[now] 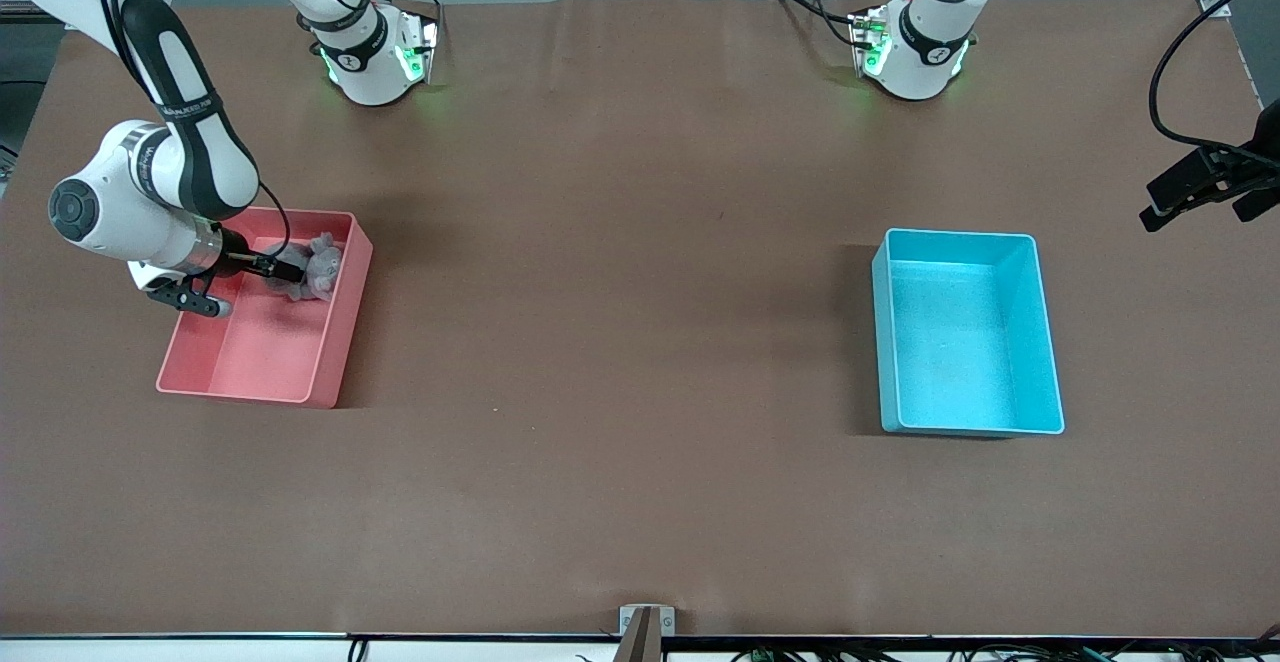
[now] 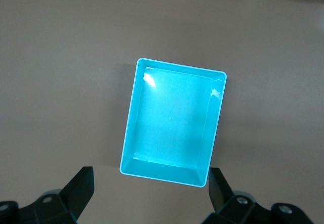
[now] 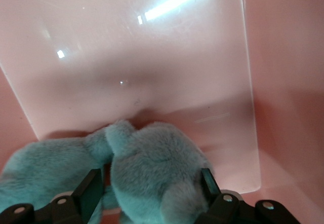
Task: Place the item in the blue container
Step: 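Close the right gripper on one grey plush toy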
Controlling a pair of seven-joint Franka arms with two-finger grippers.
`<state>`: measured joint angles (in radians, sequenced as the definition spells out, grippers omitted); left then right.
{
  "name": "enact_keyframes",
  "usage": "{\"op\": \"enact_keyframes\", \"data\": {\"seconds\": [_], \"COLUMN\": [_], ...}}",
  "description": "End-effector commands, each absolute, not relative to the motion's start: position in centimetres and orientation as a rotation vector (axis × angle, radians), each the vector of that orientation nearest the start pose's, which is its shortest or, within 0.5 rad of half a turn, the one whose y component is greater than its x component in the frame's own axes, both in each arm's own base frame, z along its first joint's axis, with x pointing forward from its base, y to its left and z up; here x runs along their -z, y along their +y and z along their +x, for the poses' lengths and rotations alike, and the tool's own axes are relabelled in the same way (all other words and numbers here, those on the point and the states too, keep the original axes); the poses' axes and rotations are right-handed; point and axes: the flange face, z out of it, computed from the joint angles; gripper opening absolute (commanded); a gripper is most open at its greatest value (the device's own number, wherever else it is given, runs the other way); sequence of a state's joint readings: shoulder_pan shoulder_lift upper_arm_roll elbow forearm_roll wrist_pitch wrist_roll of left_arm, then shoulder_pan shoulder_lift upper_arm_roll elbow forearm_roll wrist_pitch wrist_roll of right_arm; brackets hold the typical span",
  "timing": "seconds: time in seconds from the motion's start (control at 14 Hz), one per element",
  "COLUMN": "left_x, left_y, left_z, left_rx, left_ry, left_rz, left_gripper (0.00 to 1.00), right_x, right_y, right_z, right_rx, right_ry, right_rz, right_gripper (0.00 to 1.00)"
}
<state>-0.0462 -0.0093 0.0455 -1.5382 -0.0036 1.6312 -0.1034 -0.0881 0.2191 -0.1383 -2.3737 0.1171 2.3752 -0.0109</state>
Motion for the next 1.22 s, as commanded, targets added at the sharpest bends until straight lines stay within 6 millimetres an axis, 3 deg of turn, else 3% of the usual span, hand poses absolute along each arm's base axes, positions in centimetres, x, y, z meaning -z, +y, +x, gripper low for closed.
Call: {"op": "enact_keyframes", "data": {"seconds": [0.0, 0.21, 0.43, 0.79, 0.93, 1.15], "left_x": [-65.38, -65.38, -65.38, -65.38, -65.38, -65.38], "left_y": [0.07, 0.07, 0.07, 0.16, 0.49, 0.45], "left_z": [55.76, 55.76, 55.76, 55.76, 55.76, 55.76], "left_rx": [0.156, 0.156, 0.156, 0.156, 0.156, 0.156], "left_ry": [-0.175, -0.175, -0.175, -0.177, -0.187, -0.185], "left_rz": [-3.166, -3.166, -3.166, -3.166, -3.165, -3.169], "left_gripper": [1.0, 1.0, 1.0, 1.0, 1.0, 1.0], "right_x": [-21.32, -20.91, -20.93, -20.9, -20.89, -21.18], "right_y": [-11.12, -11.08, -10.99, -10.96, -10.88, -10.89], "right_z": [46.42, 46.24, 46.23, 46.16, 46.16, 46.4], "right_rx": [-0.327, -0.35, -0.364, -0.374, -0.377, -0.395], "right_ry": [0.468, 0.472, 0.474, 0.493, 0.507, 0.503], "right_rz": [-3.025, -3.021, -3.018, -3.013, -3.012, -3.007], "right_gripper": [0.85, 0.72, 0.44, 0.07, 0.01, 0.0]}}
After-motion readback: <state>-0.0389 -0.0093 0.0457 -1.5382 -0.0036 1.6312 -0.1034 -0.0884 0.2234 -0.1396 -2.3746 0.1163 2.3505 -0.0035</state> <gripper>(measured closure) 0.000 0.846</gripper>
